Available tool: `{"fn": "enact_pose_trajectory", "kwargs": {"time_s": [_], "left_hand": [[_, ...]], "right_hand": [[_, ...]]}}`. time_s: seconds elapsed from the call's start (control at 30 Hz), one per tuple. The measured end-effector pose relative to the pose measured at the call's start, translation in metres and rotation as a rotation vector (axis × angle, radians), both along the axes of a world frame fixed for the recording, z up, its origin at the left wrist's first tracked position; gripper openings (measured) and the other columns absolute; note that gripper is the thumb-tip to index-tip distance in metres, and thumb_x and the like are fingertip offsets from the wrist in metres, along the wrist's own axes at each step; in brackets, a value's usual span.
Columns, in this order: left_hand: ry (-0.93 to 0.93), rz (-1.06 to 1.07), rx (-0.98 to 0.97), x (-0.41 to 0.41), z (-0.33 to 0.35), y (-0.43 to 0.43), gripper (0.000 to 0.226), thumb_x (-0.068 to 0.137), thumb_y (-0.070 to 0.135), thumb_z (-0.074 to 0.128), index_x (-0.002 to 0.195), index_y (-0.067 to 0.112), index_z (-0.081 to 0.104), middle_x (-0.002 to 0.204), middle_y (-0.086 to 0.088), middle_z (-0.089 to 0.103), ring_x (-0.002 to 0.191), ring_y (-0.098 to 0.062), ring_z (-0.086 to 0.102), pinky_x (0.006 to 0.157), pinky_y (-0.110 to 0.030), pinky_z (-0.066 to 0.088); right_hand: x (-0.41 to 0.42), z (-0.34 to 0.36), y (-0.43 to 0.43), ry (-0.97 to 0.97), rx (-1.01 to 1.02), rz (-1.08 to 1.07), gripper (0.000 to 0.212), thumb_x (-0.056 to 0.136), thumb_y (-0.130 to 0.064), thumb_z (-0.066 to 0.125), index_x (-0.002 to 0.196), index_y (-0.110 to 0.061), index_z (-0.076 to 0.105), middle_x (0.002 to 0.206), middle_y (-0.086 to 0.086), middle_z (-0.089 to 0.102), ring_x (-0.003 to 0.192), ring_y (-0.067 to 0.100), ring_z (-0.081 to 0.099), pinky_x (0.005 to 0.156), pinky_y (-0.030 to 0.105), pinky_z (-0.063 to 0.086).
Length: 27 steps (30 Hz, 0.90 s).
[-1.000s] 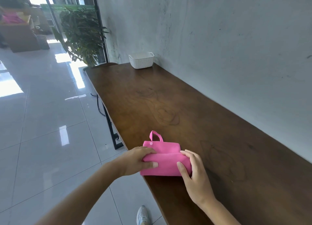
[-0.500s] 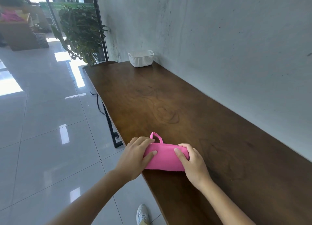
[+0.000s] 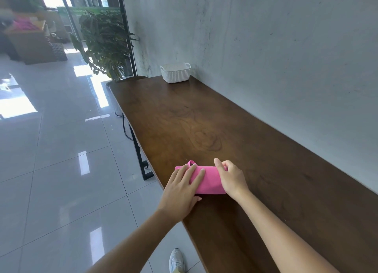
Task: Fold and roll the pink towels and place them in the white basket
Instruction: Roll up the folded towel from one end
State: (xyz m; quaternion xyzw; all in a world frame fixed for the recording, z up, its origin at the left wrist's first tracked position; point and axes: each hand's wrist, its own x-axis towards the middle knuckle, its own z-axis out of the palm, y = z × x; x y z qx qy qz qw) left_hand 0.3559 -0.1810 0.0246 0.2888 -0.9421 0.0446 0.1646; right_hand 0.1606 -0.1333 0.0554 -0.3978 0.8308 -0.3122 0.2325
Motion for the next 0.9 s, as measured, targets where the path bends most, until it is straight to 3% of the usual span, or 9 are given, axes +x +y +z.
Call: {"fn": "enact_pose_trajectory", "kwargs": {"time_s": [0.17, 0.33, 0.4, 0.53, 0.6, 0.7, 0.8, 0.9], "left_hand": [[-0.006, -0.014, -0.030, -0.010, 0.006, -0.018, 0.070, 0.088, 0.051, 0.068, 0.144, 0.017, 0.045, 0.137, -0.012, 0.057, 0.118, -0.032, 0.057, 0.102, -0.046, 0.048], [-0.070, -0.054, 0.074, -0.009, 0.016, -0.026, 0.066, 0.098, 0.054, 0.052, 0.151, 0.020, 0.033, 0.147, -0.006, 0.051, 0.130, -0.027, 0.052, 0.112, -0.043, 0.042], [-0.085, -0.078, 0.188, -0.004, 0.024, -0.030, 0.067, 0.100, 0.056, 0.048, 0.155, 0.024, 0.025, 0.152, -0.001, 0.044, 0.136, -0.022, 0.044, 0.117, -0.040, 0.035], [-0.076, -0.113, 0.429, 0.005, 0.040, -0.030, 0.069, 0.099, 0.053, 0.053, 0.157, 0.029, 0.021, 0.154, 0.004, 0.040, 0.140, -0.018, 0.038, 0.120, -0.039, 0.029], [-0.058, -0.118, 0.538, 0.008, 0.043, -0.026, 0.071, 0.098, 0.054, 0.055, 0.157, 0.032, 0.019, 0.155, 0.007, 0.039, 0.141, -0.016, 0.037, 0.120, -0.041, 0.030], [0.022, -0.101, 0.634, 0.009, 0.043, -0.018, 0.085, 0.088, 0.073, 0.056, 0.156, 0.038, 0.018, 0.153, 0.011, 0.040, 0.138, -0.013, 0.039, 0.118, -0.040, 0.035], [0.072, -0.037, 0.511, 0.004, 0.042, -0.005, 0.099, 0.079, 0.084, 0.056, 0.156, 0.035, 0.019, 0.152, 0.012, 0.041, 0.136, -0.011, 0.040, 0.117, -0.038, 0.035], [0.196, -0.004, 0.362, -0.003, 0.040, 0.005, 0.098, 0.079, 0.085, 0.054, 0.155, 0.029, 0.026, 0.150, 0.011, 0.044, 0.135, -0.011, 0.041, 0.116, -0.035, 0.036]], "right_hand": [[0.003, -0.001, 0.012, -0.093, -0.096, 0.043, 0.048, 0.098, -0.066, 0.036, 0.125, -0.029, 0.048, 0.115, -0.003, 0.056, 0.091, 0.006, 0.055, 0.063, 0.019, 0.046], [-0.003, 0.000, 0.030, -0.254, -0.177, 0.176, 0.083, 0.079, -0.069, 0.065, 0.148, -0.035, 0.032, 0.133, -0.009, 0.047, 0.114, 0.009, 0.056, 0.076, 0.018, 0.055], [-0.007, 0.003, 0.037, -0.290, -0.188, 0.228, 0.088, 0.076, -0.061, 0.075, 0.148, -0.036, 0.031, 0.135, -0.010, 0.047, 0.119, 0.010, 0.054, 0.081, 0.018, 0.055], [-0.012, 0.020, 0.050, -0.317, -0.147, 0.312, 0.077, 0.080, -0.044, 0.082, 0.142, -0.036, 0.038, 0.134, -0.009, 0.048, 0.121, 0.011, 0.053, 0.084, 0.020, 0.057], [-0.011, 0.030, 0.054, -0.307, -0.136, 0.305, 0.074, 0.078, -0.048, 0.082, 0.139, -0.036, 0.042, 0.133, -0.010, 0.050, 0.120, 0.011, 0.055, 0.089, 0.026, 0.058], [-0.003, 0.050, 0.057, -0.269, -0.130, 0.261, 0.074, 0.072, -0.059, 0.081, 0.134, -0.036, 0.047, 0.126, -0.016, 0.054, 0.112, 0.008, 0.058, 0.079, 0.020, 0.056], [0.011, 0.063, 0.056, -0.223, -0.137, 0.201, 0.069, 0.073, -0.058, 0.080, 0.130, -0.033, 0.050, 0.116, -0.019, 0.055, 0.101, 0.004, 0.059, 0.065, 0.012, 0.049], [0.024, 0.066, 0.050, -0.215, -0.127, 0.099, 0.074, 0.072, -0.064, 0.077, 0.131, -0.027, 0.051, 0.114, -0.012, 0.058, 0.093, 0.007, 0.060, 0.064, 0.012, 0.048]]}}
